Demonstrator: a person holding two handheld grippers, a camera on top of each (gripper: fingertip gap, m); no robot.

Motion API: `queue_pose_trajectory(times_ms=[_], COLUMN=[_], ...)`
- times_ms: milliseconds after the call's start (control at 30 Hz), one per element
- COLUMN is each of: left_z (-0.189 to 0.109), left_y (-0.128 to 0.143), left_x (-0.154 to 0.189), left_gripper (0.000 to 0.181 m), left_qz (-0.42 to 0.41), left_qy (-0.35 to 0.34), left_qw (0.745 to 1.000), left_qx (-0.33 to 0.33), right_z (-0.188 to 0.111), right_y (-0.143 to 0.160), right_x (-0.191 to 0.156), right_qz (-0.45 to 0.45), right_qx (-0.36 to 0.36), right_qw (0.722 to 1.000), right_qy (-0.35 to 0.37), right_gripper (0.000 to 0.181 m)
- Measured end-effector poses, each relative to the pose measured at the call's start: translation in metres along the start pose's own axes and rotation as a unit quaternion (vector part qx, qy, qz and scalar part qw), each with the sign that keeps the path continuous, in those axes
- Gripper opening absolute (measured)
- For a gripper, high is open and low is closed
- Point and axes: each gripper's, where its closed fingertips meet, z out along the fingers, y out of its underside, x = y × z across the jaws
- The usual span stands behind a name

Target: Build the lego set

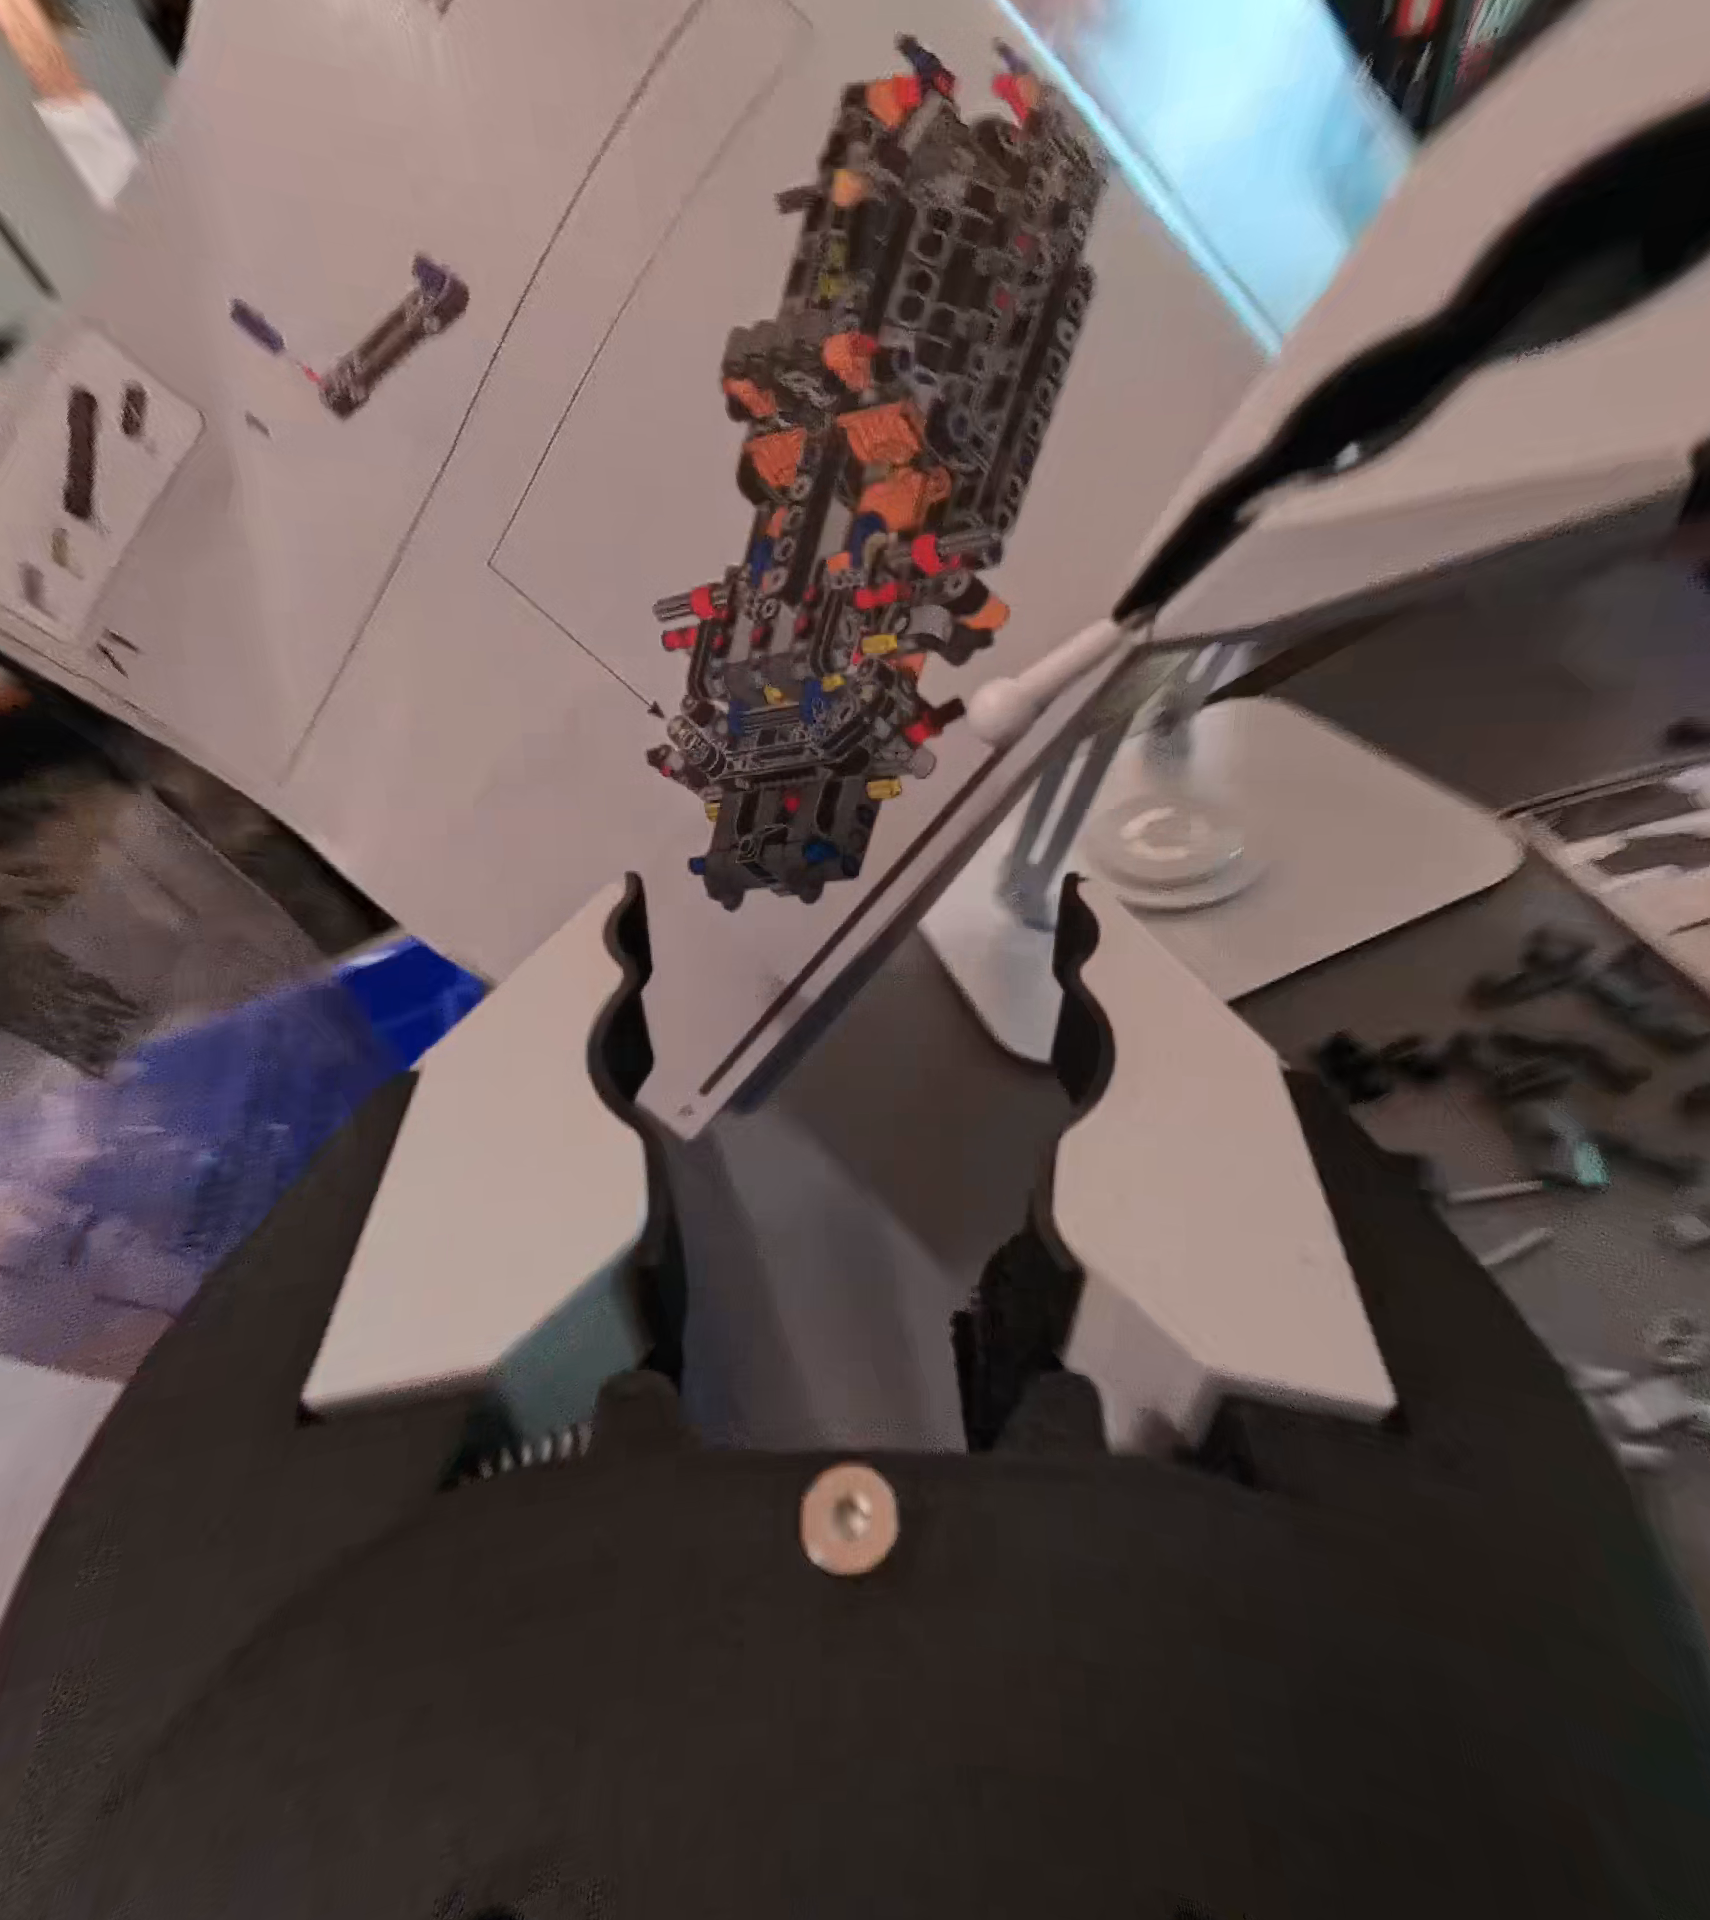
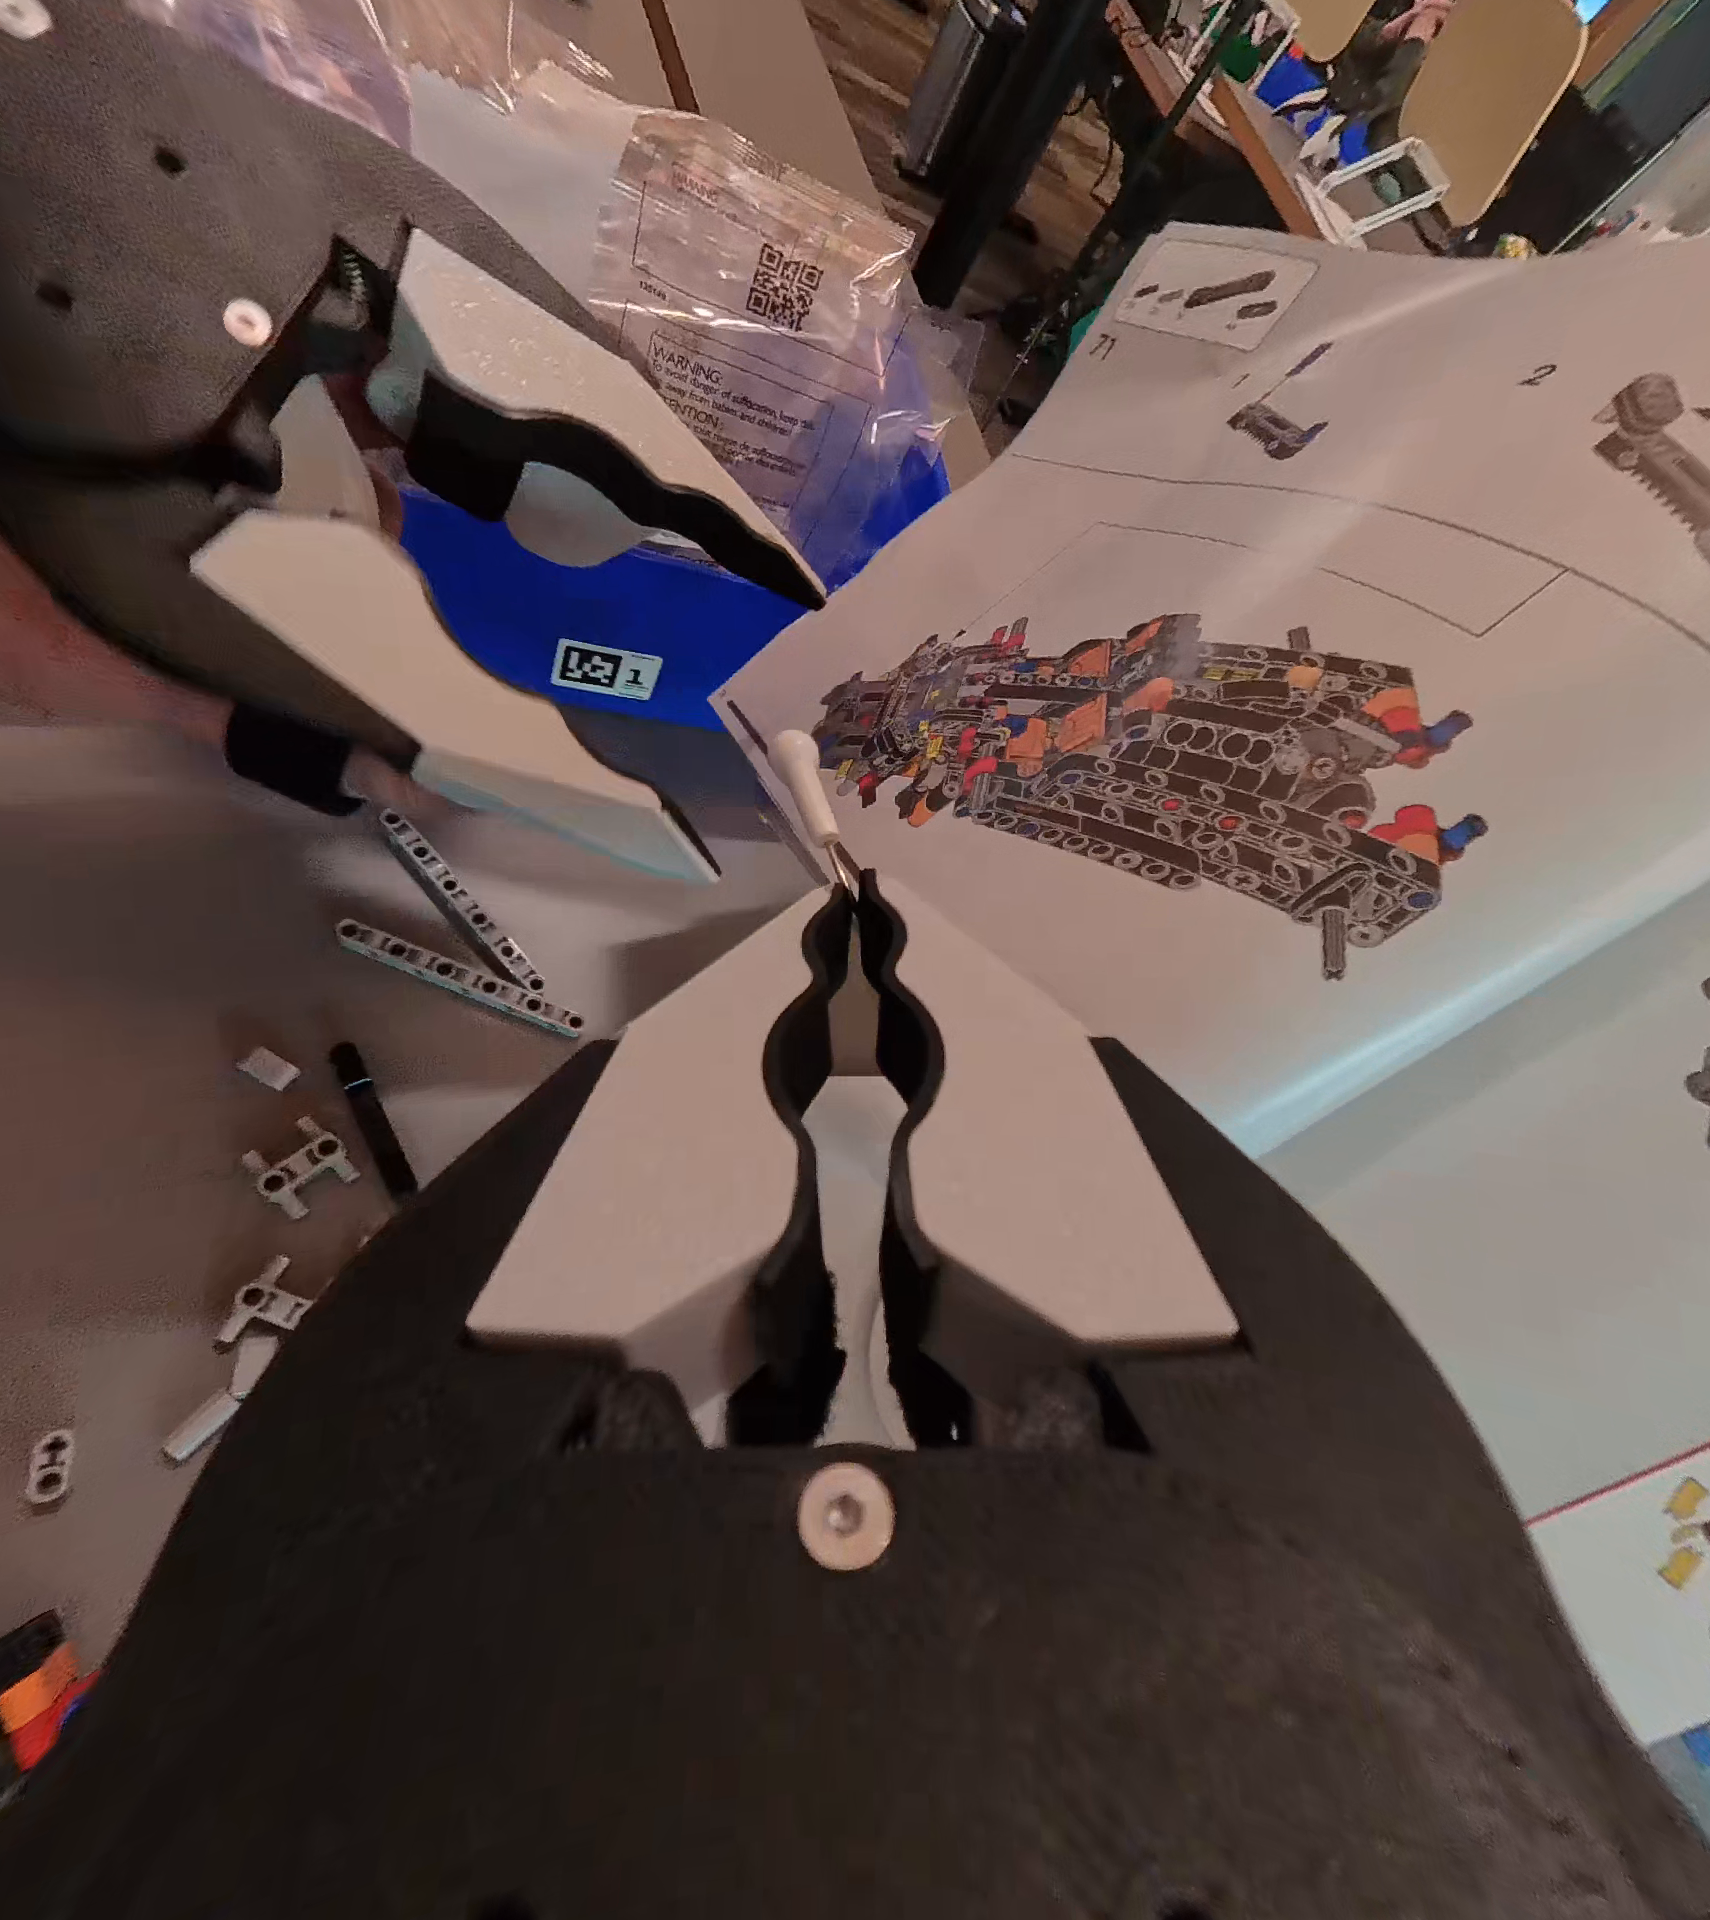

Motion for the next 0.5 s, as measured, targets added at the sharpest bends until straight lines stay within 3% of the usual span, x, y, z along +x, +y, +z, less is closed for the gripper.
queue_pose_trajectory(times_ms=[33,100,300,400,500], left_z=[0.0,0.008,0.044,0.046,0.042], left_y=[0.001,0.001,-0.001,-0.002,0.0], left_x=[0.0,0.002,0.001,0.006,0.003], left_gripper=[0.075,0.073,0.038,0.022,0.017], left_qz=[0.038,0.078,0.158,0.191,0.217], left_qy=[-0.024,-0.048,-0.094,-0.1,-0.115], left_qw=[0.999,0.995,0.982,0.975,0.967], left_qx=[-0.011,-0.027,-0.049,-0.059,-0.068], right_z=[0.0,-0.001,-0.002,-0.004,-0.004], right_y=[0.0,0.0,-0.001,-0.002,-0.005], right_x=[0.0,0.0,0.0,0.002,0.006], right_qz=[0.009,0.02,0.025,0.037,0.049], right_qx=[0.002,0.005,-0.009,-0.011,-0.007], right_qw=[1.0,1.0,0.999,0.999,0.999], right_qy=[-0.008,-0.017,-0.019,-0.018,-0.004], right_gripper=[0.0,0.0,0.0,0.0,0.0])
